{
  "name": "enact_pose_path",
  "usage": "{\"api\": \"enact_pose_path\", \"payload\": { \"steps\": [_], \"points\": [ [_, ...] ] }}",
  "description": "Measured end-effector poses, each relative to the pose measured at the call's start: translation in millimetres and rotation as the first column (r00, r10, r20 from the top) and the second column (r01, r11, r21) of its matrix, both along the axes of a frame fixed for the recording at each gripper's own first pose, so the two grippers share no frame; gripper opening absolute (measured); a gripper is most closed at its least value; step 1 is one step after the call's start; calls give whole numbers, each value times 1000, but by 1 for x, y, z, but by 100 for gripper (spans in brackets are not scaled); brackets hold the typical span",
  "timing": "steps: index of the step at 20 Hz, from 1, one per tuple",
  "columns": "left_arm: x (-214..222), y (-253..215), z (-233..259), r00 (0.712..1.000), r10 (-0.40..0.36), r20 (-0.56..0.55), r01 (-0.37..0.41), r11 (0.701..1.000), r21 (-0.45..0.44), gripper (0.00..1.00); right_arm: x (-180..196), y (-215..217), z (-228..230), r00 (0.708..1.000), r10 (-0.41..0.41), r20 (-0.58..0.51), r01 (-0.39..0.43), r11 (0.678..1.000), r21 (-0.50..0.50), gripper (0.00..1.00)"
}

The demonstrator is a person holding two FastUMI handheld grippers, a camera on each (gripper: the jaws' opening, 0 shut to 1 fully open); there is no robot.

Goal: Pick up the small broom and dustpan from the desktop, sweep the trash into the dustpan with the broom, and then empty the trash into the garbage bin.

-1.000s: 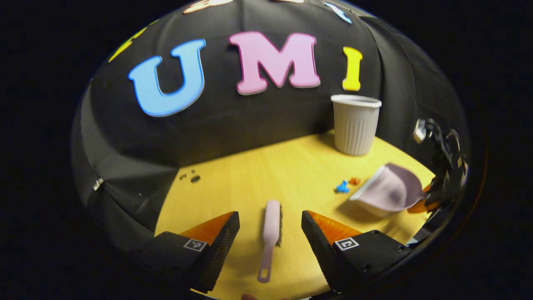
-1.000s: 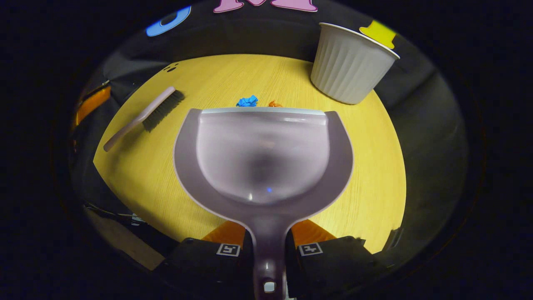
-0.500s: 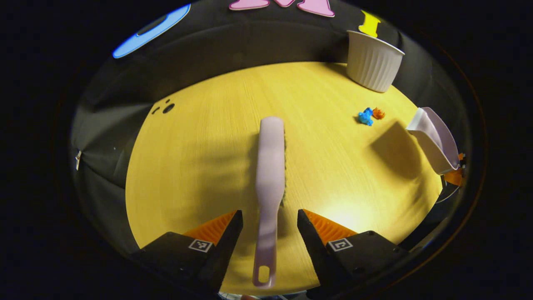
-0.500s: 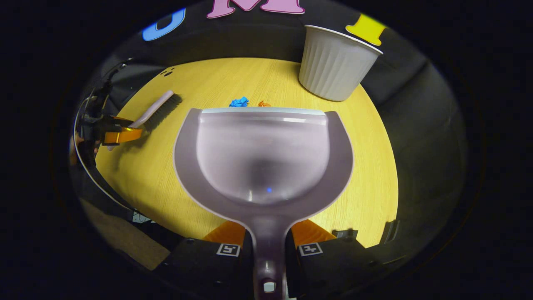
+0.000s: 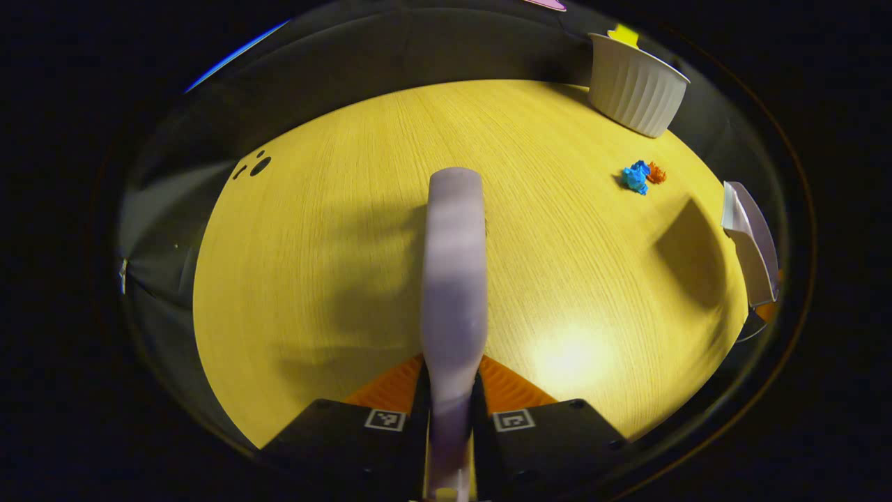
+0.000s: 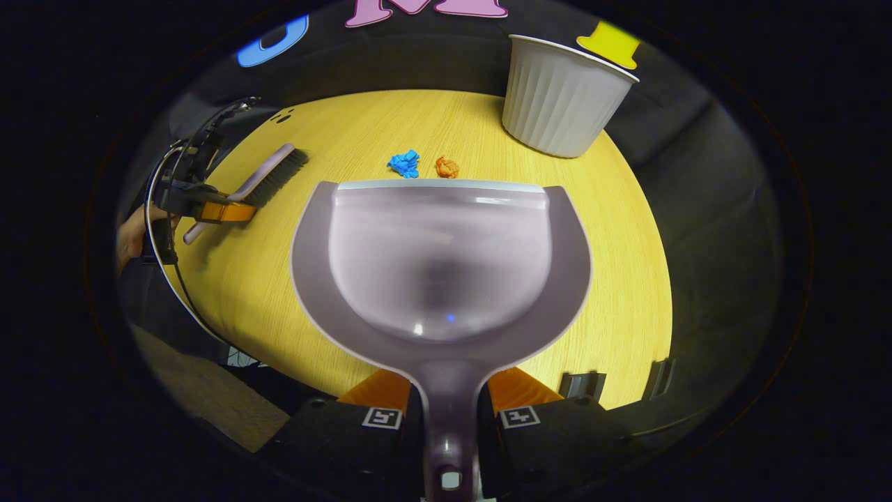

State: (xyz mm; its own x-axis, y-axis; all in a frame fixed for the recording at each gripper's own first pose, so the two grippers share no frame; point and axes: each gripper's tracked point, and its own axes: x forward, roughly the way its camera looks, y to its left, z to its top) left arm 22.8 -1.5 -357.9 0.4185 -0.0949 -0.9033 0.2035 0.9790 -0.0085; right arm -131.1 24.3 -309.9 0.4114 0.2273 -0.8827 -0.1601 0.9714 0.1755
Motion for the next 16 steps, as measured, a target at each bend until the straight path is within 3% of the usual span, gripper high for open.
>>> {"api": "enact_pose_path", "payload": {
  "steps": [1,4,7,8,9,16],
  "points": [
    [-1,-4,2,1000,-5,-3,5,1000,-7,27,1,0,1,1000,9,0,-9,1000,-2,36],
    [19,-15,29,997,-34,62,38,997,-62,27,2,-2,0,997,69,-24,-69,998,-2,36],
    [53,-39,53,983,-133,125,139,989,-44,26,5,-6,-8,988,137,-73,-136,991,10,36],
    [66,-48,62,975,-173,138,179,983,-28,26,5,-9,-12,983,161,-91,-161,987,8,31],
    [77,-60,67,967,-209,149,214,977,-17,26,7,-12,-16,979,176,-101,-176,984,5,36],
    [116,-146,60,923,-371,100,372,928,3,27,20,-27,-36,953,243,-178,-246,969,5,36]
  ]
}}
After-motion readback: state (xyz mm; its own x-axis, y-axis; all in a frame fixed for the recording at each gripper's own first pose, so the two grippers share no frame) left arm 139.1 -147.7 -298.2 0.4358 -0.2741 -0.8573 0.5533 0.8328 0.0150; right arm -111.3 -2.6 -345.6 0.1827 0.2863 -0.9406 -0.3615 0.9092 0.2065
